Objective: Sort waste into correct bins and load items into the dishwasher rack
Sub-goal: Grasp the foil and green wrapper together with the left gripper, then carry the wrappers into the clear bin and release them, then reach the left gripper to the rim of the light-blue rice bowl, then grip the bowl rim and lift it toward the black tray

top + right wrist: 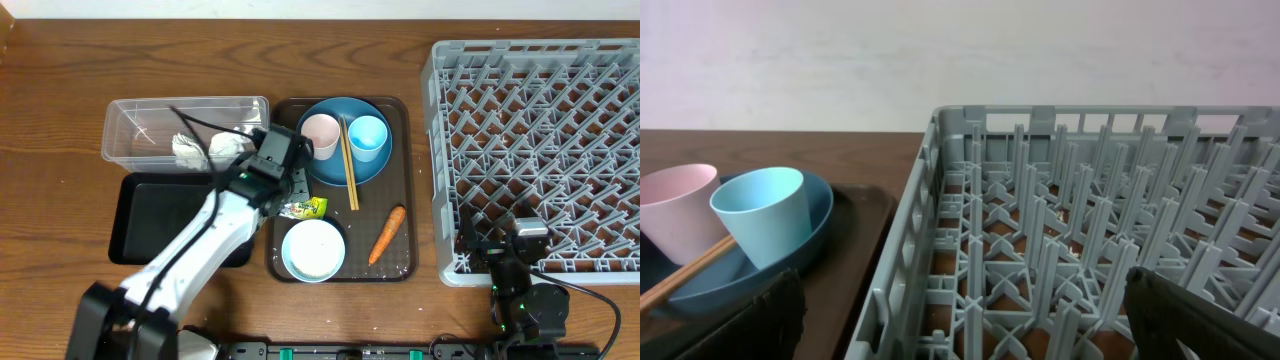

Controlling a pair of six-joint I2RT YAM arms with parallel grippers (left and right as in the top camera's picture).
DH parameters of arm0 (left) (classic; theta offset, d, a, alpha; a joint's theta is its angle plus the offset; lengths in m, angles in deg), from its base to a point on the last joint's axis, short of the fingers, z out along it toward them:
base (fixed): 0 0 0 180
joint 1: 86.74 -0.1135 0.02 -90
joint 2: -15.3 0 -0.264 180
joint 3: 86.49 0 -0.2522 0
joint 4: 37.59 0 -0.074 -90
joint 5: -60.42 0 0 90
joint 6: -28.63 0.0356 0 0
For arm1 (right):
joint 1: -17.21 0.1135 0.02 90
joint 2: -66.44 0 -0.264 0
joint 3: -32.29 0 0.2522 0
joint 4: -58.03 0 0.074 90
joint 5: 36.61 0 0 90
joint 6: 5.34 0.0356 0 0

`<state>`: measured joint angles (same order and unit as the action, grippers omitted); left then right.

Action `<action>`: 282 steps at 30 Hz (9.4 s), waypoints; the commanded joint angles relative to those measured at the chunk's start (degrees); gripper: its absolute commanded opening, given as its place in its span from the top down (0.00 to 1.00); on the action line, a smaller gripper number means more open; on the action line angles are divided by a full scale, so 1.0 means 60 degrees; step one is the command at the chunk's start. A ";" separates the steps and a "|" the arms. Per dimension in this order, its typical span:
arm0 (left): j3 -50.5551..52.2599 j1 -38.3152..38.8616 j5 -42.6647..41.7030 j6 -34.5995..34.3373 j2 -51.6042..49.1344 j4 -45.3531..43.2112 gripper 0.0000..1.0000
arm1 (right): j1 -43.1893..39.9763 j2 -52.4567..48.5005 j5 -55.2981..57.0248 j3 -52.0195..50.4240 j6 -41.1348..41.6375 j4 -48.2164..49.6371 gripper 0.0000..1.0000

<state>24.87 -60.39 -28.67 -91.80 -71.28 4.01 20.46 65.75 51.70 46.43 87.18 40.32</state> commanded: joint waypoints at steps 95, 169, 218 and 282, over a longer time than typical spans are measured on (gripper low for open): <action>0.0069 -0.4058 0.2004 0.0725 0.0018 -0.3563 0.57 | 0.0062 0.0051 -0.0004 -0.0015 -0.0007 -0.0033 0.01; 0.0040 0.3982 -0.1027 -0.3235 -0.0798 0.1515 0.58 | 0.0062 0.0051 -0.0004 -0.0015 -0.0007 -0.0033 0.01; 0.0051 0.4998 0.0750 -0.3235 -0.1351 0.1202 0.81 | 0.0062 0.0051 -0.0004 -0.0015 -0.0007 -0.0033 0.01; 0.0047 -0.3417 -0.2645 0.1923 0.4397 0.3566 0.94 | 0.0062 0.0051 -0.0004 -0.0015 -0.0007 -0.0033 0.01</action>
<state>25.07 -77.46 -38.11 -83.69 -45.56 25.63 20.46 65.75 51.70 46.43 87.18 40.35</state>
